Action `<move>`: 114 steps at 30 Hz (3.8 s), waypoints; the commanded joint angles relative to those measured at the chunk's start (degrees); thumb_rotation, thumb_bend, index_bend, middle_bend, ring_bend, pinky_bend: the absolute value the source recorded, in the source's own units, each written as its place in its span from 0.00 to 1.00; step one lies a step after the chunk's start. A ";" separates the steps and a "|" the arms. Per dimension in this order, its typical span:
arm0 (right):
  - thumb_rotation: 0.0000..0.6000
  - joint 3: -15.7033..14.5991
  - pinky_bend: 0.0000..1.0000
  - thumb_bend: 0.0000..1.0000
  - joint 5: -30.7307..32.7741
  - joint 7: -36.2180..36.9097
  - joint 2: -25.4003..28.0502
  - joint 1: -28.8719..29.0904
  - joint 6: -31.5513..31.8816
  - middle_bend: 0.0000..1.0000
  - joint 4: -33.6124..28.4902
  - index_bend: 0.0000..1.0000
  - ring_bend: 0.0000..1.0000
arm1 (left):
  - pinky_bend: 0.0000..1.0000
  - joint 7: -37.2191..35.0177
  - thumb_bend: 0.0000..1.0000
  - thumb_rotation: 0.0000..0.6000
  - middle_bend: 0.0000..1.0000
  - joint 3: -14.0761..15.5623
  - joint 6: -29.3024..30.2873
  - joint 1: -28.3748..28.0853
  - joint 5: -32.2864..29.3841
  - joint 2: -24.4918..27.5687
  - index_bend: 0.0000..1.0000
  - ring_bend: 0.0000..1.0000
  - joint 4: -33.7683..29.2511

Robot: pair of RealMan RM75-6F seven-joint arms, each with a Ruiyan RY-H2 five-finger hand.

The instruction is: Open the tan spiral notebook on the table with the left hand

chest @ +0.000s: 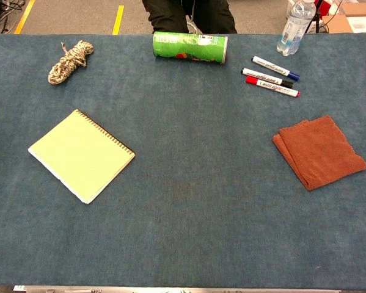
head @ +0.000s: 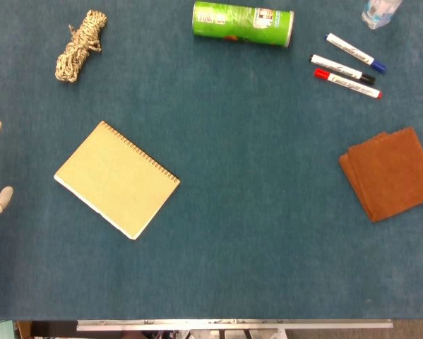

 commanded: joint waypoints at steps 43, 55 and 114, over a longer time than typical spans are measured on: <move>1.00 0.56 0.33 0.19 -0.67 -2.40 2.29 -0.60 1.76 0.36 -3.80 0.44 0.26 | 0.00 -18.68 0.25 1.00 0.00 8.11 -14.47 -16.43 15.12 -21.21 0.00 0.00 41.09; 1.00 0.53 0.33 0.19 -0.37 -2.40 2.20 -1.07 2.07 0.36 -3.82 0.44 0.26 | 0.00 -22.90 0.25 1.00 0.00 7.48 -15.82 -18.94 12.99 -24.04 0.00 0.00 44.64; 1.00 0.52 0.33 0.19 0.86 6.00 -0.07 -1.69 0.71 0.36 4.19 0.44 0.26 | 0.00 2.87 0.17 0.32 0.00 -1.23 -36.71 -35.44 -5.95 -20.84 0.26 0.00 5.45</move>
